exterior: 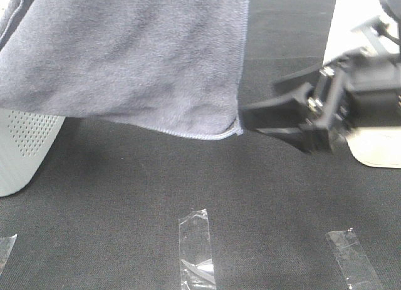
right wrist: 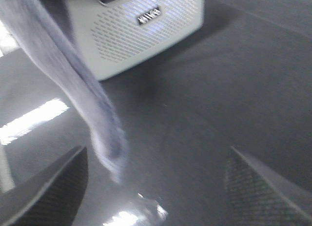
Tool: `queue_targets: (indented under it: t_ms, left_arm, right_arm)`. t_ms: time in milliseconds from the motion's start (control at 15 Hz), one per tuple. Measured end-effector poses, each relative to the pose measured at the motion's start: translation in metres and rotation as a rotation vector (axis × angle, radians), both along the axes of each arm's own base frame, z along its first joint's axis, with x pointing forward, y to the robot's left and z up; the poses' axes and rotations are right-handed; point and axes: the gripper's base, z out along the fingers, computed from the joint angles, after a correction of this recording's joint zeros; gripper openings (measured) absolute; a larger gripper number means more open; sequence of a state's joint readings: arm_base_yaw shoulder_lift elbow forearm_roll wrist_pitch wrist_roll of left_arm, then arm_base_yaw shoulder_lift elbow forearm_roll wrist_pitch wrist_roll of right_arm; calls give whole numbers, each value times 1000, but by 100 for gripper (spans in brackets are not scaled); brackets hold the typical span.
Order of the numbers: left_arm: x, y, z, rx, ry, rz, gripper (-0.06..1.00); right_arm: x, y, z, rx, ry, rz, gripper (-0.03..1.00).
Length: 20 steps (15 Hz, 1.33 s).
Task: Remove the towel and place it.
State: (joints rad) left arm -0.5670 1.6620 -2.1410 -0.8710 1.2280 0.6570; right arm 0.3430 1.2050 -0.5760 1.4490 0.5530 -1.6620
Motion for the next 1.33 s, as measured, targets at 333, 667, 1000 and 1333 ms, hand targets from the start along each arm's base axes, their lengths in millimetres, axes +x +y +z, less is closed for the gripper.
queue_targets:
  t_ms: [333, 667, 1000, 1333]
  left_arm:
    - [-1, 0, 0, -5, 6, -3, 0]
    - [-1, 0, 1, -7, 11, -4, 0]
    - [-1, 0, 1, -7, 11, -4, 0]
    - [-1, 0, 1, -7, 11, -4, 0]
  right_arm:
    - [16, 14, -11, 38, 103, 98, 73]
    - [24, 21, -7, 62, 84, 158, 62]
    - [19, 22, -8, 47, 83, 217, 52]
    - [21, 23, -13, 44, 104, 217, 47]
